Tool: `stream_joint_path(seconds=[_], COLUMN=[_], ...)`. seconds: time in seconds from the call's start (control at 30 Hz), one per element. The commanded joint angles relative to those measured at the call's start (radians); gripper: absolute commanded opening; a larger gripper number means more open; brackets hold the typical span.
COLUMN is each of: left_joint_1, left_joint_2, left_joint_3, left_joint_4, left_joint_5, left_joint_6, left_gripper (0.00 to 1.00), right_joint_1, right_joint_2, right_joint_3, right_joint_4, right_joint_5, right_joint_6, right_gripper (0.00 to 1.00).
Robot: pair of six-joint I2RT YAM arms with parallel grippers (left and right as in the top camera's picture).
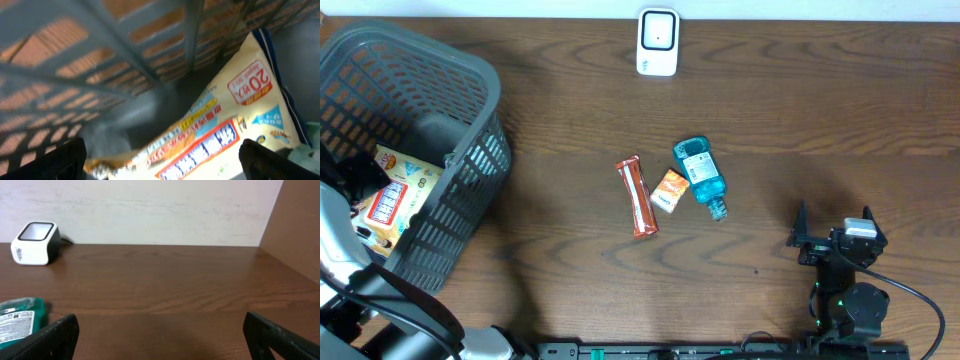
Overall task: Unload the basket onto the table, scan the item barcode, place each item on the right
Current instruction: 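Release the bar and reach the left gripper back into the basket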
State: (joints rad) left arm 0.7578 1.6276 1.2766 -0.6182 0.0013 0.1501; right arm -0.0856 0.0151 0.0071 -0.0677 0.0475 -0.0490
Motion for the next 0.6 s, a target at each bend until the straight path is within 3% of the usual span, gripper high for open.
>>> stream_joint_path(seconds=[0.0, 0.3, 0.33, 0.37, 0.4, 0.43, 0.47, 0.57], left_joint_1=[0.004, 0.004, 0.004, 0.004, 0.004, 0.004, 0.004, 0.004], left_joint_2=[0.079, 0.248, 0.257, 0.262, 0.262, 0.261, 0.257, 0.235], left_joint_3=[-0.005, -0.005, -0.005, -0.005, -0.005, -0.005, -0.005, -0.005], left_joint_4=[0.009, -0.061, -0.074, -0.085, -0.093, -0.098, -0.104, -0.137], left_joint_5=[0.01, 0.082, 0.123, 0.154, 0.181, 0.202, 0.212, 0.263], left_joint_6=[0.06, 0.028, 0.029, 0.028, 0.025, 0.006, -0.023, -0.055], left_gripper=[0.98, 0.98, 0.92, 0.7, 0.4, 0.19, 0.08, 0.08], right_joint_1=[0.008, 0.008, 0.008, 0.008, 0.008, 0.008, 0.008, 0.008], right_joint_2=[-0.003, -0.003, -0.003, -0.003, -0.003, -0.003, -0.003, -0.003], right_joint_3=[-0.002, -0.002, -0.002, -0.002, -0.002, -0.002, -0.002, -0.002], right_joint_4=[-0.003, -0.003, -0.003, -0.003, -0.003, -0.003, -0.003, -0.003], right_joint_5=[-0.002, -0.002, -0.002, -0.002, -0.002, -0.002, -0.002, -0.002], right_joint_6=[-0.012, -0.012, -0.012, -0.012, -0.012, -0.012, -0.012, -0.012], right_gripper=[0.99, 0.99, 0.99, 0.99, 0.99, 0.99, 0.99, 0.99])
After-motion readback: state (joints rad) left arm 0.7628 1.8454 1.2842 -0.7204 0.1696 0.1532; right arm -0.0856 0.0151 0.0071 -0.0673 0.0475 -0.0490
